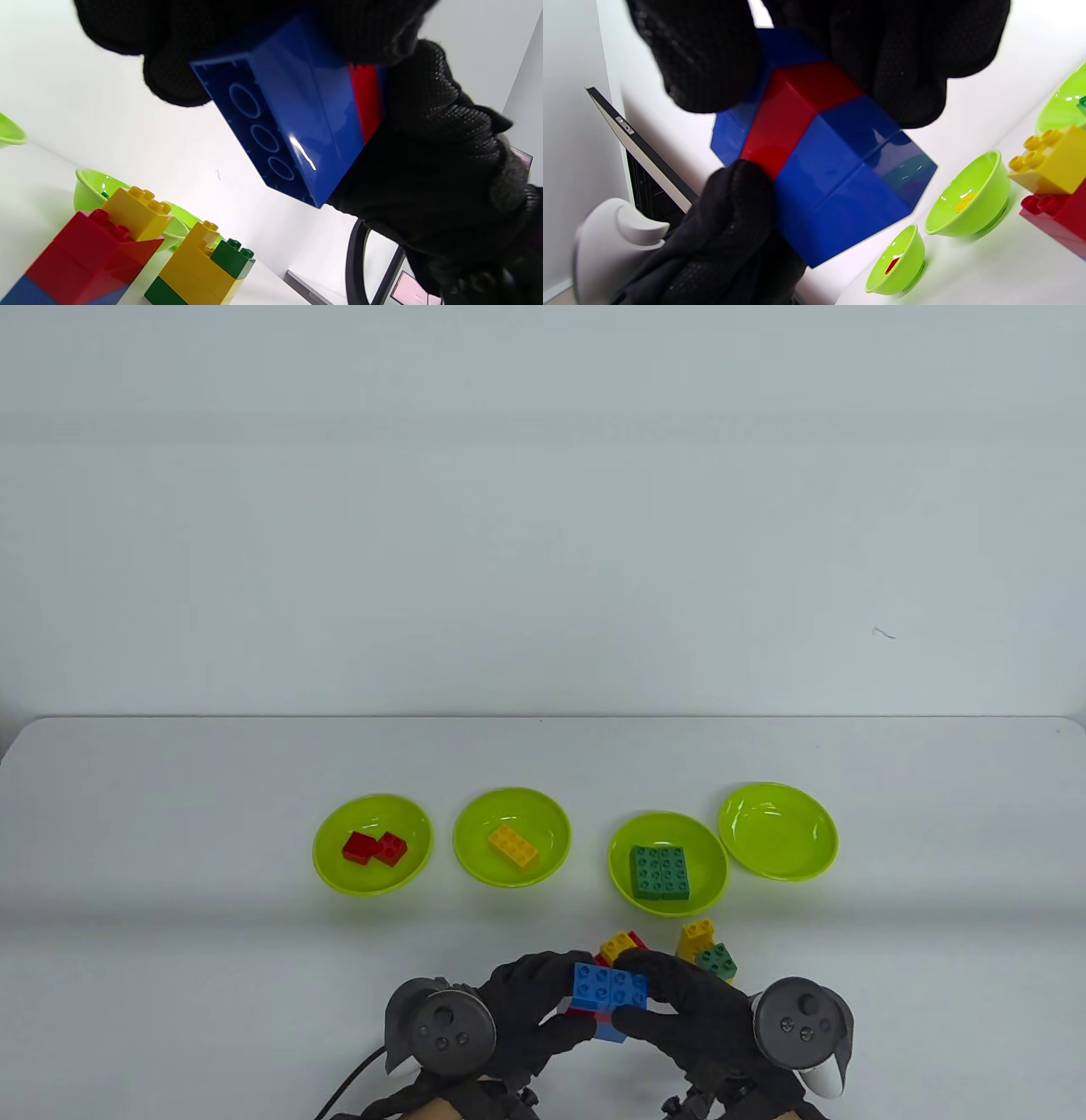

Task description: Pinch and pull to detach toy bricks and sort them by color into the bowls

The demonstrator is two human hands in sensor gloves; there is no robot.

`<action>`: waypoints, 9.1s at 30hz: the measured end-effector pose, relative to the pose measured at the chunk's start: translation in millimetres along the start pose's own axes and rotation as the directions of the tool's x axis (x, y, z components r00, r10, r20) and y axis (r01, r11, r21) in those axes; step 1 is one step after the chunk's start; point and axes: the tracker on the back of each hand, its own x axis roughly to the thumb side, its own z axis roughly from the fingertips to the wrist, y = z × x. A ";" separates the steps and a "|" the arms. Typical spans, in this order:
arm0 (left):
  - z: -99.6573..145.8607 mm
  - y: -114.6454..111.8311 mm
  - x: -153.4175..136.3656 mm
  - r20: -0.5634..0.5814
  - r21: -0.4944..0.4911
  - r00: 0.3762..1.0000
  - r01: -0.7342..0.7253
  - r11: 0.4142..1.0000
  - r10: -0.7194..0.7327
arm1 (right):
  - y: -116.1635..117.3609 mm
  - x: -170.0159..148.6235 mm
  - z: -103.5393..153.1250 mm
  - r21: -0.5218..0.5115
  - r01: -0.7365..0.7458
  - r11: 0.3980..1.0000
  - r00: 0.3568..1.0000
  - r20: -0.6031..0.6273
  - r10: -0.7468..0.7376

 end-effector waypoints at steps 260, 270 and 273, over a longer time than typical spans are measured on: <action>-16.0 30.9 34.3 0.019 -0.061 0.987 0.163 0.985 -0.162 | 14.9 -2.9 4.9 -0.005 -0.090 0.996 0.992 0.091 0.090; -12.1 23.9 42.3 0.088 0.007 0.947 0.310 0.951 -0.310 | 11.0 -0.9 5.5 -0.028 -0.151 0.988 0.981 0.120 0.153; -15.0 27.6 35.8 0.005 -0.093 0.987 0.162 0.982 -0.162 | 12.3 -3.1 6.0 0.003 -0.146 0.989 0.980 0.135 0.144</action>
